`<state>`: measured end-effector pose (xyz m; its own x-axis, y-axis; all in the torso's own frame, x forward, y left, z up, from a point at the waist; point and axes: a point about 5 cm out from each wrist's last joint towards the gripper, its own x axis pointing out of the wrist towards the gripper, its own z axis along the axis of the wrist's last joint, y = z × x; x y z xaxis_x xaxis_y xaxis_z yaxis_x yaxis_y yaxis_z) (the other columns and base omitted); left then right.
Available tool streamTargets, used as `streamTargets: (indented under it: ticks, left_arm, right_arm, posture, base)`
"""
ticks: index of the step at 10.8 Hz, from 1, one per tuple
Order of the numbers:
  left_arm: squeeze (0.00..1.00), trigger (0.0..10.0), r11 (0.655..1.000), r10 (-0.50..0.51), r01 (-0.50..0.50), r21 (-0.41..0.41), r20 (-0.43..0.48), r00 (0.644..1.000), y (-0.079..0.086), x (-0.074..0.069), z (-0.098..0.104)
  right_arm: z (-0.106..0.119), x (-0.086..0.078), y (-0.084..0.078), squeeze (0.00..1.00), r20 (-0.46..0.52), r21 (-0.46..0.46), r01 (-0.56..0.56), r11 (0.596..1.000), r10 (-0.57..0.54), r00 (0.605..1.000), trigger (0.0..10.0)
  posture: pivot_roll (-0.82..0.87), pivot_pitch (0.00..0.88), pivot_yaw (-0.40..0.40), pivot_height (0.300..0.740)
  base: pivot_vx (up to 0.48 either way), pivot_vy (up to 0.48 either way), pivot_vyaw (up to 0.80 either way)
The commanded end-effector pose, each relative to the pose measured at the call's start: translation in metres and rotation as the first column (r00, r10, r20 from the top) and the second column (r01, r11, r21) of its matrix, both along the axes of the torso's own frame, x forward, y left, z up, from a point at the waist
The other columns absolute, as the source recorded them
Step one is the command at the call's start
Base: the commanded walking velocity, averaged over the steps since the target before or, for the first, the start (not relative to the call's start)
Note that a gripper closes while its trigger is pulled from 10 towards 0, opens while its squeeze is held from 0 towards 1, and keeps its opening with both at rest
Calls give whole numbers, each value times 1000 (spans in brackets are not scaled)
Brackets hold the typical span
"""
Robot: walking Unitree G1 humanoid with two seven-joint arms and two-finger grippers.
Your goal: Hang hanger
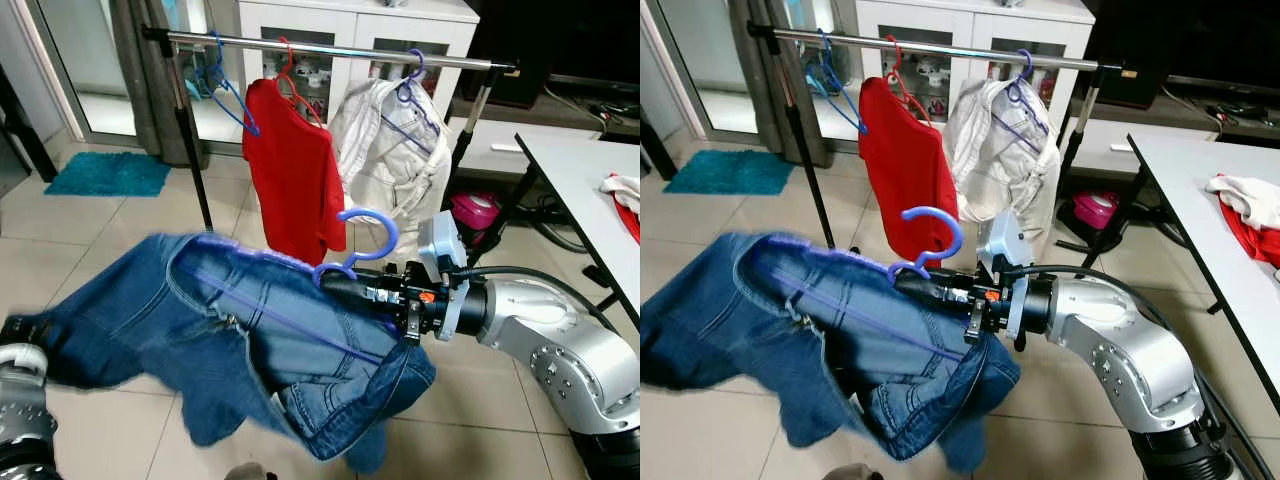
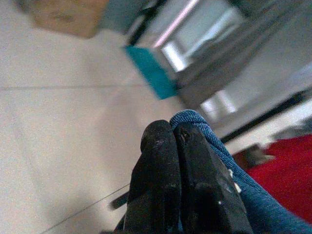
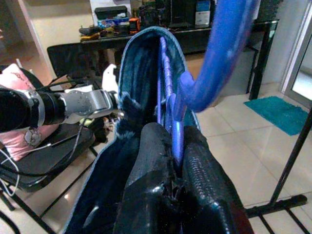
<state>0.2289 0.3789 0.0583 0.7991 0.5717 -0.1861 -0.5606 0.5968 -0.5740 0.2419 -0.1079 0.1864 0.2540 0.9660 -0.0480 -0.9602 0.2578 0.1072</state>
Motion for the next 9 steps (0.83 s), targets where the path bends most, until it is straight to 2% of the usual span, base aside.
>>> streamTargets:
  ticks: [1, 2, 5, 6, 7, 8, 9]
  left_arm:
    - [1000, 10000, 996, -67, 64, 56, 48, 997, -4, 8, 11]
    - [1000, 10000, 990, -120, 112, 80, 104, 987, -12, 13, 15]
    - [1000, 10000, 954, -159, 140, 266, 50, 986, -17, 9, 25]
    - [1000, 10000, 911, -196, 195, 364, -35, 980, -20, 1, 29]
    - [1000, 10000, 845, -228, 279, 456, -165, 960, -25, -7, 29]
    - [1000, 10000, 830, -279, 348, 435, -217, 936, -30, -14, 28]
    - [855, 10000, 842, -243, 320, 434, -225, 944, -25, -21, 27]
  right_arm:
    - [8, 5, -7, 0, 36, 9, 28, 1000, -28, 999, 10000]
    - [8, 5, -6, 0, 35, 9, 27, 1000, -28, 999, 10000]
    - [5, 8, -10, 0, -13, 10, 69, 998, -69, 998, 10000]
    - [-3, 13, -15, 0, -40, -14, 156, 988, -156, 987, 10000]
    - [-15, 22, -18, 0, -74, -32, 314, 949, -315, 946, 10000]
    - [-19, 23, -15, 0, -89, -16, 354, 935, -354, 931, 10000]
    - [-22, 19, -13, 0, -110, -9, 339, 941, -338, 935, 10000]
  posture:
    - [-20, 0, -4, 740]
    - [-20, 0, -3, 740]
    - [-17, 0, -9, 740]
    - [-11, 0, -9, 740]
    - [-7, 0, -7, 740]
    - [5, 0, -7, 740]
    - [13, 0, -7, 740]
  base:
    - [0, 0, 0]
    - [0, 0, 0]
    - [0, 0, 0]
    - [0, 0, 0]
    - [0, 0, 0]
    - [0, 0, 0]
    - [0, 0, 0]
